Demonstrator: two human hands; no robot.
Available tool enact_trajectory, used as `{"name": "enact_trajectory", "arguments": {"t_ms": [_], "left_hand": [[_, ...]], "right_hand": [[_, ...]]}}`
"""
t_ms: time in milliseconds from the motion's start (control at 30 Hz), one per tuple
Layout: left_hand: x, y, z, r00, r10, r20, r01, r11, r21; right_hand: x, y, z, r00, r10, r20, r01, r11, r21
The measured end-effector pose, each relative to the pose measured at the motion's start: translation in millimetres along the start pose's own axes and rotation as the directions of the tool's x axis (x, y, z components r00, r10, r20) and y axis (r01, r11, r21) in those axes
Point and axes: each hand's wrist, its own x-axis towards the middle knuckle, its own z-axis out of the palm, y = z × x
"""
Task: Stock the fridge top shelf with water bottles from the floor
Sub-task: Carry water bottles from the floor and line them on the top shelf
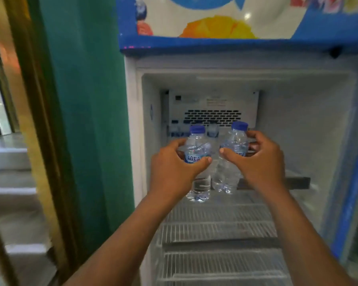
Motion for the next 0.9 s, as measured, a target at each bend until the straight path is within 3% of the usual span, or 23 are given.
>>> {"name": "enact_trajectory", "arguments": {"t_ms": [167, 400, 900], "left_hand": [[81.4, -4.9, 66.9, 1.000, 0.004, -0.014, -0.005, 0.998, -0.068], [165.9, -39.2, 150.3, 0.994, -0.096, 0.053, 0.100, 0.993, -0.067], [251.4, -113.7, 299.8, 0.977, -0.179, 0.120, 0.184, 0.982, -0.032]], "right_hand": [[89.7, 50.0, 3.0, 0.999, 0.037, -0.009, -0.037, 0.999, -0.029], [180.9, 135.3, 30.0, 0.985, 0.171, 0.019, -0.168, 0.979, -0.113], [262.1, 258.4, 73.1, 0.947, 0.301, 0.116, -0.287, 0.950, -0.123]]}}
